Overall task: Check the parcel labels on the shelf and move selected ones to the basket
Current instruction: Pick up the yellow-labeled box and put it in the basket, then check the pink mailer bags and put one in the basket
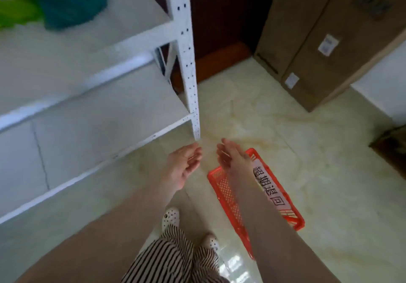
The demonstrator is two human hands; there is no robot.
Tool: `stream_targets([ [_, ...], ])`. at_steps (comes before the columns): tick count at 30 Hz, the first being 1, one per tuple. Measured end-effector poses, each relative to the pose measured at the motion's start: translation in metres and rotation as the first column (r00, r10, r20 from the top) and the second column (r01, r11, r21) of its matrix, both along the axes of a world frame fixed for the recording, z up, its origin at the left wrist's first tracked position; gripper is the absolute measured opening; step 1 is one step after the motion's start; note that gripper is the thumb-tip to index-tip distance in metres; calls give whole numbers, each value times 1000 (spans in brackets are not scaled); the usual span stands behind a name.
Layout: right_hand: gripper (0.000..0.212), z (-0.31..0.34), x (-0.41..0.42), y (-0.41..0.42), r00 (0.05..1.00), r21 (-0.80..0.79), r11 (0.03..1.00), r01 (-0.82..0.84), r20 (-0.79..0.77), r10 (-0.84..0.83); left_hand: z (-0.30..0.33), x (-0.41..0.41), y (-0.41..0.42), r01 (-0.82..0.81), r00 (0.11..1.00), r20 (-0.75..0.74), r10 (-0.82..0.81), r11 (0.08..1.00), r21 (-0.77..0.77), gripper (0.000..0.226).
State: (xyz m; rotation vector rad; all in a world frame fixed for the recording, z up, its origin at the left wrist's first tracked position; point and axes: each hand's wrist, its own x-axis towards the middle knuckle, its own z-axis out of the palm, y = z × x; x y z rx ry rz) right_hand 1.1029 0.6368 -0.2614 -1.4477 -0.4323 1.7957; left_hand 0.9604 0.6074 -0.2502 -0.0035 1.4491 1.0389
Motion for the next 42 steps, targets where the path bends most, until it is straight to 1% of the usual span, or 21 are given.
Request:
stream_targets([
  [3, 15, 67, -59, 6, 989, 112, 983, -143, -31, 148, 65, -48, -11, -159, 987, 21, 158, 981, 111, 7],
  [6, 15, 129, -127, 5, 954, 222, 935, -276, -54, 294, 128, -106, -28, -282, 959, 55, 277, 929, 239, 8],
  [7, 16, 144, -143, 6, 942, 252, 919, -303, -64, 328, 146, -121, -30, -300, 953, 57, 296, 912, 278, 10],
  [11, 23, 206, -242, -7, 874, 358, 838, -411, -107, 474, 215, -208, -60, -406, 904, 73, 421, 791, 458, 13],
  [13, 24, 230, -294, -21, 841, 407, 796, -449, -109, 530, 241, -251, -80, -430, 884, 75, 461, 741, 516, 13],
  [15, 25, 246, -345, -40, 814, 438, 763, -475, -110, 570, 256, -296, -102, -455, 862, 71, 502, 705, 544, 14],
  [18, 26, 257, -423, -79, 784, 440, 744, -503, -131, 607, 265, -368, -140, -507, 825, 82, 560, 667, 546, 11],
  [21, 29, 257, -481, -108, 778, 413, 749, -519, -136, 614, 267, -423, -169, -566, 787, 93, 610, 653, 504, 7],
  [24, 31, 258, -532, -134, 792, 389, 765, -513, -129, 596, 266, -477, -195, -588, 772, 69, 633, 668, 455, 11],
  [28, 39, 264, -581, -150, 824, 392, 765, -511, -28, 565, 261, -532, -213, -610, 754, 8, 657, 695, 381, 17],
  [32, 50, 265, -610, -142, 861, 440, 754, -488, 102, 498, 248, -568, -210, -616, 759, -19, 651, 728, 303, 37],
  [34, 46, 265, -623, -132, 877, 483, 741, -467, 147, 457, 242, -581, -203, -612, 766, -14, 642, 737, 285, 46],
  [36, 47, 266, -635, -119, 900, 498, 753, -430, 174, 400, 238, -593, -196, -608, 773, -3, 634, 742, 284, 52],
  [39, 65, 263, -662, -96, 906, 549, 721, -422, 232, 354, 228, -612, -182, -610, 777, 22, 629, 744, 271, 66],
  [40, 67, 262, -671, -89, 900, 565, 701, -435, 268, 343, 225, -617, -176, -614, 776, 28, 630, 745, 259, 68],
  [42, 71, 257, -691, -70, 874, 567, 667, -483, 358, 329, 219, -629, -164, -623, 774, 48, 631, 747, 231, 63],
])
